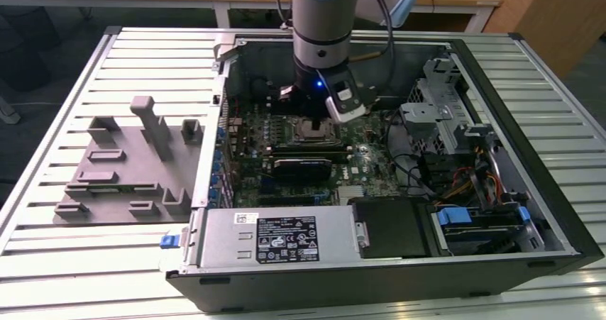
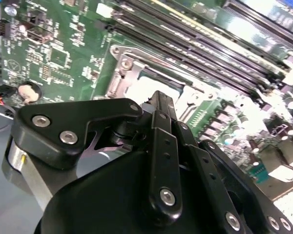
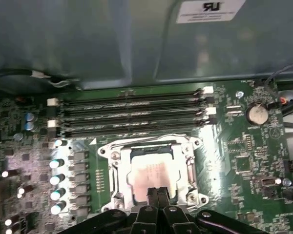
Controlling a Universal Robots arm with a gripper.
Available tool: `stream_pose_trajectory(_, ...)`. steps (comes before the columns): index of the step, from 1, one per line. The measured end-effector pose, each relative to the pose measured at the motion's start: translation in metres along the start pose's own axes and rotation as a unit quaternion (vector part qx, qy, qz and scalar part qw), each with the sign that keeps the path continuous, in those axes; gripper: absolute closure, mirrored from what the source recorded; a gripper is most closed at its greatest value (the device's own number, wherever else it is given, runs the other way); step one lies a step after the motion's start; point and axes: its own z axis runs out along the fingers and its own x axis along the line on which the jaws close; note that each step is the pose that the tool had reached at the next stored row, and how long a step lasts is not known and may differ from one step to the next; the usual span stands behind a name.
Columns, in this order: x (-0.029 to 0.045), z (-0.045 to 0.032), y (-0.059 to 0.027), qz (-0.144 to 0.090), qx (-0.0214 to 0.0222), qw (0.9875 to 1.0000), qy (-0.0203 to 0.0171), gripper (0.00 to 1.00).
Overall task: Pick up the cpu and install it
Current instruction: 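Install the second cpu locking lever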
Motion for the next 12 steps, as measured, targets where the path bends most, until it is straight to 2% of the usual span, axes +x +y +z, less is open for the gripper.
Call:
stream_pose_trajectory(6,-0.0008,0.0008,0.0049,0.0,0.001,1.0,-0.0001,0.89)
stream_pose_trajectory(12,-0.0006,0.0009,0.006,0.0,0.001,1.0,-0.0001,0.89)
